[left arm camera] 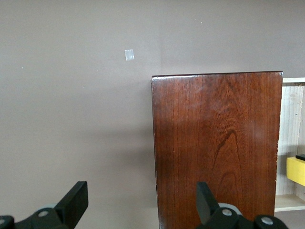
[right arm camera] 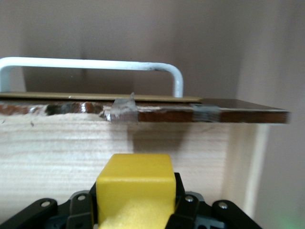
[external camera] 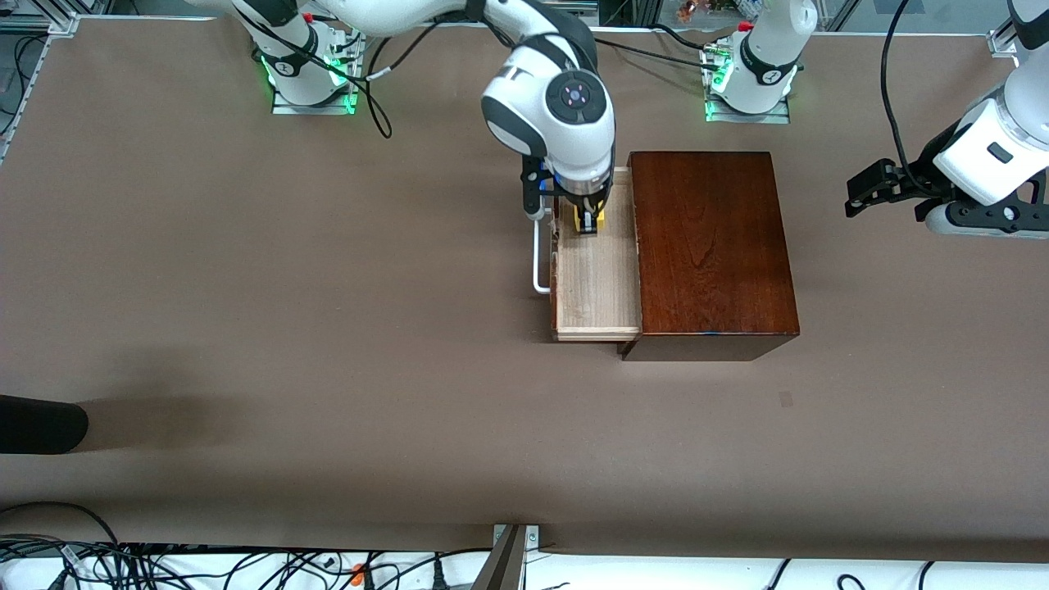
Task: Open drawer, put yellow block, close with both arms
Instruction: 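Open the right gripper to drop the cube into the drawer, then withdraw the right gripper while the left gripper moves to the drawer front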
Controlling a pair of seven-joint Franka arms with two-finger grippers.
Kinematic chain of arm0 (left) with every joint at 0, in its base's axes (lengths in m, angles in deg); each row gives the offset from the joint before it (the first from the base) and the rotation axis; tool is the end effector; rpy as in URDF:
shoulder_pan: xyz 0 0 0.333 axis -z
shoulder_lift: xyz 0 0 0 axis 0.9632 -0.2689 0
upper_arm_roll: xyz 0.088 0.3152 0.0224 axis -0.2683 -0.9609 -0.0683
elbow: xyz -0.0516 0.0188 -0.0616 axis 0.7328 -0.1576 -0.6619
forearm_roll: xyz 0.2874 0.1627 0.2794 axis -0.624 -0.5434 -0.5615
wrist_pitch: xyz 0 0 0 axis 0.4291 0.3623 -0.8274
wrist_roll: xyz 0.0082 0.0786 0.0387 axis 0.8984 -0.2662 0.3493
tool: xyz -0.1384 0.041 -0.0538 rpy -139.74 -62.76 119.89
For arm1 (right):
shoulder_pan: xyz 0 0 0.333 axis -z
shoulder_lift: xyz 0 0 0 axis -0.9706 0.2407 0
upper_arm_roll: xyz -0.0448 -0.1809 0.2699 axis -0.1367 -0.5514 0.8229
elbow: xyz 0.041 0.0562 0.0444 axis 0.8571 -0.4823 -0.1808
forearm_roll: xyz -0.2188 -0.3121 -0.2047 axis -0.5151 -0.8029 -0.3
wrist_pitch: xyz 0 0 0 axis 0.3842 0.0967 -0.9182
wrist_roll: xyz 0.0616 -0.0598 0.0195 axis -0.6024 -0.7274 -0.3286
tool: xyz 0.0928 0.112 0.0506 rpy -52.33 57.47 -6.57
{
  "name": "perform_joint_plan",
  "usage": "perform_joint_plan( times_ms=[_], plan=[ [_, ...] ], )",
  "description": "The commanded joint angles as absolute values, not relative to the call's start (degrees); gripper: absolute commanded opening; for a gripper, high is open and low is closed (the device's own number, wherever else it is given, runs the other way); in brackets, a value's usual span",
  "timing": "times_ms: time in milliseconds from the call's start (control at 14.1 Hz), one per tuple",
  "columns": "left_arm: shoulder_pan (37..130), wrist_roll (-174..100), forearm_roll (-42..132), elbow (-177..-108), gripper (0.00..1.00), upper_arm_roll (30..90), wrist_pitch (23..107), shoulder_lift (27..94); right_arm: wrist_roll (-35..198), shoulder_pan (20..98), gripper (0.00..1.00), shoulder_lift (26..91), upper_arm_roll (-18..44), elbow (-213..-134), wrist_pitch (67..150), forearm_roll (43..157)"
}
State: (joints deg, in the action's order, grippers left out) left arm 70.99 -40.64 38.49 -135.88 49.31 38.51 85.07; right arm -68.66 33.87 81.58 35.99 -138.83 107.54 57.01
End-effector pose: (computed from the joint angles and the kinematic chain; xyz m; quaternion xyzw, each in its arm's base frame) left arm 0.5955 -0.0502 0.5571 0.9994 -0.0112 -0.0259 0.0178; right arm 0.4798 0.6643 0.2890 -0.7099 0.7006 0.0652 0.0303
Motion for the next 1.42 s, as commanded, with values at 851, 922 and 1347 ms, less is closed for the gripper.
perform_joint_plan(
  times_ms=[851, 922, 1347],
  plan=[
    [71.5, -41.1, 36.8, -134.6, 1.00, 53.3, 37.1, 84.9, -55.3, 39.9, 1.00, 72.3, 33.6, -135.3, 96.6, 56.8],
    [71.5, -41.2, 36.9, -134.7, 1.00, 53.5, 37.2, 84.9, -46.6, 41.5, 1.00, 69.4, 33.5, -137.1, 94.0, 57.7],
    [73.5, -41.7, 37.3, -133.8, 1.00, 54.8, 37.2, 82.0, -5.0, 52.6, 1.00, 58.7, 30.2, -144.3, 81.9, 58.8]
  ],
)
